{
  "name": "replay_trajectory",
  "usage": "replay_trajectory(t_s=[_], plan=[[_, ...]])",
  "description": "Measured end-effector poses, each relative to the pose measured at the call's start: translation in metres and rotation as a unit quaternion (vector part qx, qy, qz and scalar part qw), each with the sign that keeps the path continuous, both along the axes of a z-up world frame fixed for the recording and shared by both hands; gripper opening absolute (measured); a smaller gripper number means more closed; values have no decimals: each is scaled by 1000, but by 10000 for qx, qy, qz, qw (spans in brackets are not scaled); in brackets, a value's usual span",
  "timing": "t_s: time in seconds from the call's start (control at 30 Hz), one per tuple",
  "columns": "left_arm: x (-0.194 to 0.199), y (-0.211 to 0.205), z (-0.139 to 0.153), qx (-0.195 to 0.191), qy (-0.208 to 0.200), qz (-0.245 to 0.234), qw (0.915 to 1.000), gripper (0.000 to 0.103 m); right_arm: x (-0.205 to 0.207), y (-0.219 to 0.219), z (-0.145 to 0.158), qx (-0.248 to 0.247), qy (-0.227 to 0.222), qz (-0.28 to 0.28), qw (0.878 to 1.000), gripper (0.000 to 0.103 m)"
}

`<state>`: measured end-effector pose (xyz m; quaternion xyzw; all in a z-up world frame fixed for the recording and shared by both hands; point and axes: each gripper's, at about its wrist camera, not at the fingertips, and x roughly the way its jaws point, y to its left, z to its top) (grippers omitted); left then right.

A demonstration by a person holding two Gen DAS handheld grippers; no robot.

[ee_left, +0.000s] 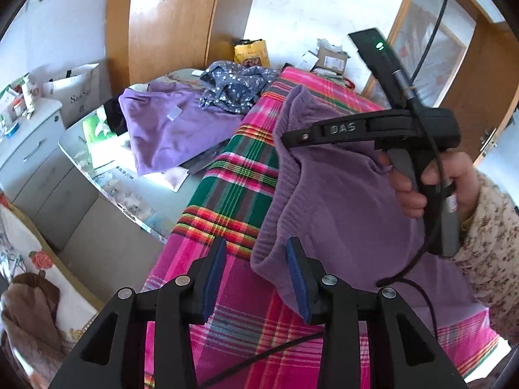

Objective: Fold clothes

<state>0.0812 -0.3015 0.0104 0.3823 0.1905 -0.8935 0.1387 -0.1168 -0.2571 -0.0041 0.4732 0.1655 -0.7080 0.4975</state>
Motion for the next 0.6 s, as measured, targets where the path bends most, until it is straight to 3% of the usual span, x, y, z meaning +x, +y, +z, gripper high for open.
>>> replay_trajectory(t_s=[0.2,0.37,0.6], plan=[[9,6,15,21,434,-371,9984,40,-1,-4,0,-45,-160,-68,9998,25],[0,17,15,-235,236,-704,9970,40,-2,21,18,-268,-410,-40,9988,25],[-12,19,13,-295,109,-1121,9932,40,14,114,48,-320,-181,-271,9990,25]])
